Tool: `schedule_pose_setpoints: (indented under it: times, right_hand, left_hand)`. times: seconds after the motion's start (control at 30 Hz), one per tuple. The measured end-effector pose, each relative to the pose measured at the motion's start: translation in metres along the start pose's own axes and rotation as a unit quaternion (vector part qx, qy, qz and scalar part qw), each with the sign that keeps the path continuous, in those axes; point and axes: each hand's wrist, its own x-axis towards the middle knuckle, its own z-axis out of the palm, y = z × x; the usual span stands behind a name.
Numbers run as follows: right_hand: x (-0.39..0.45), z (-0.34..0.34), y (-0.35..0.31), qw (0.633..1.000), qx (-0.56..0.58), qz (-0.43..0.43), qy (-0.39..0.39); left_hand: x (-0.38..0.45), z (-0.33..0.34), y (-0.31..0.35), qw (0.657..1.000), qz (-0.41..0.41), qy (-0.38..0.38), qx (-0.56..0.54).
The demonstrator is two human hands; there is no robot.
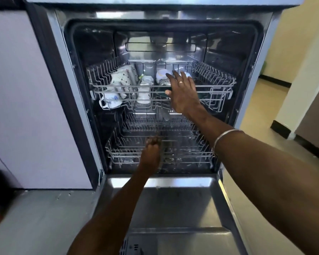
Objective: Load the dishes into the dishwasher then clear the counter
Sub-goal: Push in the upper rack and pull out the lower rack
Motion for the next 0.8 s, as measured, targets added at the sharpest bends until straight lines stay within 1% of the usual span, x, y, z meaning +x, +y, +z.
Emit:
schedule_pose_setpoints:
  times: [0.07,0.13,0.23,0.27,0.3,0.33,0.43,0.47,0.53,0.67,0.8]
  right_hand:
    - [-0.001,0.000,0.000,1.000,0.000,0.002,0.005]
    - [-0.013,-0.002,-0.006,0.999,0.037,-0.002,0.027]
    - [-0.061,0.012,-0.021,0.977,0.174,-0.007,0.126]
    - [-0.084,0.025,-0.023,0.969,0.210,0.003,0.132]
    - [-0.105,0.040,-0.022,0.966,0.229,0.012,0.117]
    - [-0.122,0.058,-0.021,0.967,0.240,0.022,0.083]
    - [-0.142,0.106,-0.012,0.964,0.254,0.061,-0.055]
    - [-0.142,0.118,-0.011,0.963,0.250,0.063,-0.084]
    - [-0.141,0.135,-0.013,0.966,0.228,0.068,-0.104]
    - [-0.135,0.148,-0.019,0.980,0.108,0.114,-0.118]
    - [-0.129,0.147,-0.018,0.981,0.089,0.123,-0.120]
  left_hand:
    - [0.005,-0.001,0.001,0.999,-0.013,0.018,-0.038]
    - [0.010,-0.008,0.002,0.996,-0.019,0.017,-0.084]
    - [0.014,-0.011,0.001,0.997,-0.005,0.016,-0.072]
    - [0.014,-0.010,-0.001,0.997,0.004,0.023,-0.069]
    - [0.015,-0.008,-0.001,0.997,0.011,0.029,-0.070]
    - [0.015,-0.004,-0.003,0.997,0.012,0.029,-0.071]
    - [0.016,-0.001,-0.005,0.998,0.002,0.029,-0.064]
    - [0.016,0.001,-0.006,0.997,-0.002,0.030,-0.065]
    - [0.014,0.006,-0.007,0.997,-0.010,0.034,-0.066]
    - [0.013,0.008,-0.007,0.998,-0.012,0.032,-0.061]
    - [0.012,0.003,-0.005,0.998,-0.010,0.033,-0.054]
